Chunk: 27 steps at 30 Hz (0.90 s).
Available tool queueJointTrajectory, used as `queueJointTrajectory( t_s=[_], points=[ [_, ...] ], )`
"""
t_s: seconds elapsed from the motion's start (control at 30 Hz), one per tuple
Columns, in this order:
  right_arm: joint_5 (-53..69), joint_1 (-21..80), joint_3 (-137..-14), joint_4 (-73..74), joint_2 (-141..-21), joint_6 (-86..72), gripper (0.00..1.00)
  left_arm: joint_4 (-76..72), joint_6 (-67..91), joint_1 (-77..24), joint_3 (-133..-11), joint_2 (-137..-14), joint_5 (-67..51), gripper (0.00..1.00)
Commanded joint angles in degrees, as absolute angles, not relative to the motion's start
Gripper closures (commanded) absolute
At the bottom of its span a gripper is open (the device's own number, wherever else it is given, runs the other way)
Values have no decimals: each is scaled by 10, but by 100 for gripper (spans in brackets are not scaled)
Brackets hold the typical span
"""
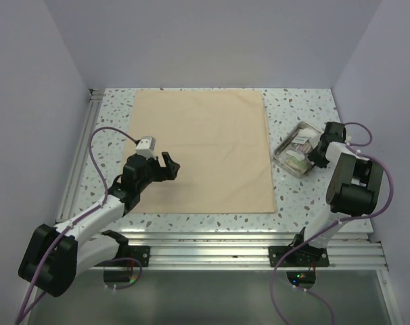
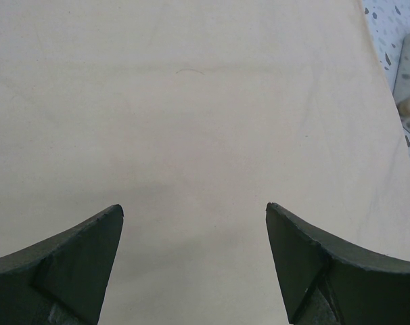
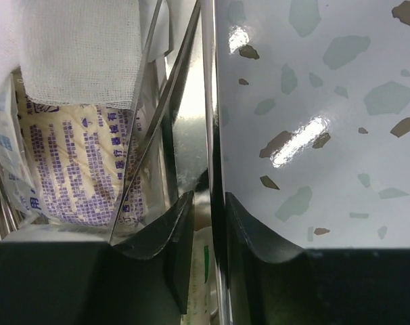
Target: Prepare the surgical pack
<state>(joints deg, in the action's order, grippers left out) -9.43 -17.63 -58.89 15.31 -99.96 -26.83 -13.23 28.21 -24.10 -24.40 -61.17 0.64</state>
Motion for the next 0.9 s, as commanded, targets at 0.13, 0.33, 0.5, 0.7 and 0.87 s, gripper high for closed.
queueJointTrajectory(
  t_s=[0.13,0.33,0.5,0.7,0.87],
  points=[
    [-112,-182,-611,135,-1041,-296,77,-161,266,-244,-250,-611,14,10],
    [-101,-184,-610,130,-1044,-308,100,-158,265,-244,-250,-607,19,10],
    [-95,-185,-595,128,-999,-305,100,-159,265,-243,-250,-608,19,10],
    [-48,-184,-575,119,-917,-304,100,-163,265,-244,-251,-616,18,10],
    [-6,-182,-571,130,-864,-301,100,-163,265,-245,-251,-615,18,10]
  ],
)
